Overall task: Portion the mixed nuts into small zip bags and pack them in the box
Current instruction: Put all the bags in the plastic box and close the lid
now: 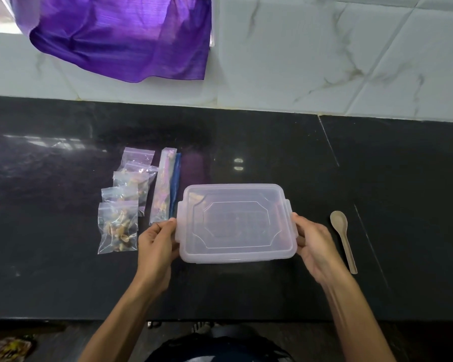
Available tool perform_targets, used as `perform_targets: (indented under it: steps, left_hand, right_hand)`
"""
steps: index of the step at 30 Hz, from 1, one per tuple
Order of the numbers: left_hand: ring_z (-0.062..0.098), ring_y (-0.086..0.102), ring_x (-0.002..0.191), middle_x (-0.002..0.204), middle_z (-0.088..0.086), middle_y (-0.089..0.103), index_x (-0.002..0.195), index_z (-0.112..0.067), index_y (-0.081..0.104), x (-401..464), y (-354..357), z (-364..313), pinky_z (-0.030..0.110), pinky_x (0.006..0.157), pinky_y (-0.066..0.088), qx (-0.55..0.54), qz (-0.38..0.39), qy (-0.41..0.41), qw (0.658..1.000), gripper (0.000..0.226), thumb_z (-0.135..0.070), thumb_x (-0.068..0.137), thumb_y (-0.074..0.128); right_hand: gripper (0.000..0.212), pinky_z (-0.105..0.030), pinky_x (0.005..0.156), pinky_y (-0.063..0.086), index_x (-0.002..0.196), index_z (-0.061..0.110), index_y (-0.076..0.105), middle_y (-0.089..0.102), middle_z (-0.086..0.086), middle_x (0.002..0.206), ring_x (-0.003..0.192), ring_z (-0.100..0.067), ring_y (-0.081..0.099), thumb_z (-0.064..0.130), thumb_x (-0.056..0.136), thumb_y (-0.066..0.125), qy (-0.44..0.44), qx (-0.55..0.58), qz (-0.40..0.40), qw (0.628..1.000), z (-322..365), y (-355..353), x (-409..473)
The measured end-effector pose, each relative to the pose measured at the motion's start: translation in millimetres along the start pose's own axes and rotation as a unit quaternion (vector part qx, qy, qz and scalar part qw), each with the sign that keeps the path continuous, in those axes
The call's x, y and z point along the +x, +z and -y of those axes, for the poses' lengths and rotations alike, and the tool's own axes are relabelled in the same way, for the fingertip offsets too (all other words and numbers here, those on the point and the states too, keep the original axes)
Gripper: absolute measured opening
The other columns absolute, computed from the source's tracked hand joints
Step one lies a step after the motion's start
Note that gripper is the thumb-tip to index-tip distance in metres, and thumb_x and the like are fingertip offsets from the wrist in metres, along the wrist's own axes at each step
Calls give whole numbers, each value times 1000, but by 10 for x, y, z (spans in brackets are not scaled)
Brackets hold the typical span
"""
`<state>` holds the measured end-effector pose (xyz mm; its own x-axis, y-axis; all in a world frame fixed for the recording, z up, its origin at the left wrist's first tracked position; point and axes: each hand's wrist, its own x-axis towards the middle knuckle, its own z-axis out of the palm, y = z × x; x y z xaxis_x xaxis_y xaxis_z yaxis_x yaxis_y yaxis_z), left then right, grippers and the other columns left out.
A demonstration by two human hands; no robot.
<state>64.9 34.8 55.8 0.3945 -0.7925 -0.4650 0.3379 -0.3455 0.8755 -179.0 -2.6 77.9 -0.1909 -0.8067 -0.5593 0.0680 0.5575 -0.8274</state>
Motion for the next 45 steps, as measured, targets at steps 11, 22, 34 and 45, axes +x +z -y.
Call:
perform_targets:
  steps: [11, 22, 34, 45]
  left_hand:
    - [16, 70, 64, 81, 15, 70, 93, 2, 64, 23, -49, -59, 24, 53, 57, -3, 31, -24, 999, 22, -12, 98, 47]
    - [18, 72, 70, 79, 9, 74, 97, 2, 65, -1, -82, -130, 28, 59, 60, -20, 57, -49, 997, 22, -12, 96, 48]
    - [17, 73, 70, 80, 12, 75, 89, -1, 68, -64, -57, -234, 26, 58, 59, 2, 88, -19, 996, 27, -17, 96, 47]
    - [15, 56, 61, 73, 8, 67, 82, -13, 71, -46, 58, -785, 29, 56, 44, 134, -7, 177, 975, 17, -22, 91, 60]
  right_hand:
    - [24, -30, 63, 55, 100, 4, 69, 73, -8, 84, 73, -17, 72, 16, 97, 48, 29, 33, 94, 995, 122, -79, 56]
    - [23, -26, 57, 58, 99, 5, 69, 72, -10, 84, 70, -16, 71, 16, 96, 49, 50, 63, 113, 990, 155, -112, 28]
    - [19, -42, 82, 51, 78, 10, 43, 71, -9, 72, 61, -16, 68, 8, 96, 50, 29, 60, 59, 996, 280, -75, -182]
    - [15, -42, 91, 51, 87, 7, 70, 74, -8, 90, 92, -23, 69, 21, 83, 66, -70, -64, 27, 995, 743, -117, -147]
